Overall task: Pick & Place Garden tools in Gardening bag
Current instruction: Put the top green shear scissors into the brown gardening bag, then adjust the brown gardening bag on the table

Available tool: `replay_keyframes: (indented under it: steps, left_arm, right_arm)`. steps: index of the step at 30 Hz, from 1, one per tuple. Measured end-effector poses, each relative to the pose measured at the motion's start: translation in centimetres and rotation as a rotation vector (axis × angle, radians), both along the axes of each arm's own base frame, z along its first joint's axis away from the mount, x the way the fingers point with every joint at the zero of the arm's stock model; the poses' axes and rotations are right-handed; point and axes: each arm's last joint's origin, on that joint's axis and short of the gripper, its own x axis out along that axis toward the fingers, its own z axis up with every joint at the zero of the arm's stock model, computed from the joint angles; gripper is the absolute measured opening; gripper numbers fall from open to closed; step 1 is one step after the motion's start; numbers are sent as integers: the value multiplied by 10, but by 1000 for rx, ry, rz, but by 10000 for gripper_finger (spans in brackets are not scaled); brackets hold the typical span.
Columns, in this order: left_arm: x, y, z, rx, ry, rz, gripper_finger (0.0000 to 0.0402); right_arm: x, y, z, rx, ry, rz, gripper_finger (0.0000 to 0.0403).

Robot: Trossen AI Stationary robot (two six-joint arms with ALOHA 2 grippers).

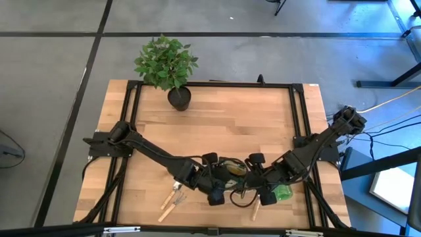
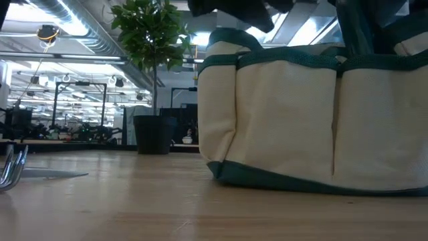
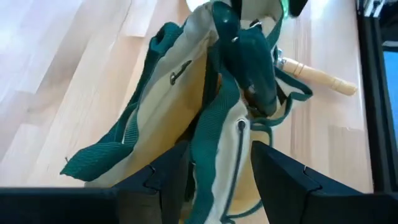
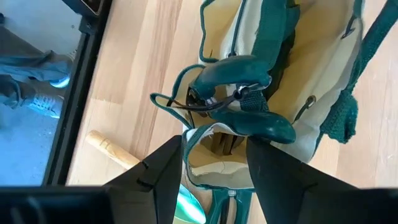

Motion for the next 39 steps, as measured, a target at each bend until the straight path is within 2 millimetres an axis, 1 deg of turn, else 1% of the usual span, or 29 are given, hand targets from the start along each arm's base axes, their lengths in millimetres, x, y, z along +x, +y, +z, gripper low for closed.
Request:
replay_keyframes:
  steps: [2, 4, 9, 12, 14, 17, 23, 27, 31, 36, 39]
  left_arm:
    - [3, 6, 0, 9, 8, -4, 168]
    - [6, 14, 0, 8, 19, -20, 168]
    - [13, 29, -1, -52, 71, -131, 168]
    - [18, 45, -2, -96, 100, -174, 168]
    - [20, 55, -3, -122, 117, -205, 168]
    - [21, 66, -4, -137, 152, -259, 168]
    - [26, 87, -4, -240, 174, -344, 168]
    - [21, 83, -6, -253, 219, -426, 168]
    - [20, 75, -6, -267, 211, -479, 168]
    - [16, 57, -6, -241, 208, -538, 168]
    - [17, 51, -11, -240, 218, -545, 168]
  right_arm:
    - [-1, -1, 2, 2, 0, -3, 179]
    - [-1, -1, 9, 4, -2, -3, 179]
    - [2, 1, 38, 37, -51, 3, 179]
    - [3, 3, 56, 65, -96, 9, 179]
    - [4, 3, 64, 80, -118, 10, 179]
    - [5, 4, 68, 96, -128, -1, 179]
    - [5, 3, 63, 91, -114, -11, 179]
    - [7, -1, 60, 101, -99, -63, 179]
    - [8, -3, 57, 124, -83, -137, 179]
    - [9, -5, 53, 116, -91, -215, 179]
    - [9, -6, 50, 125, -81, -242, 179]
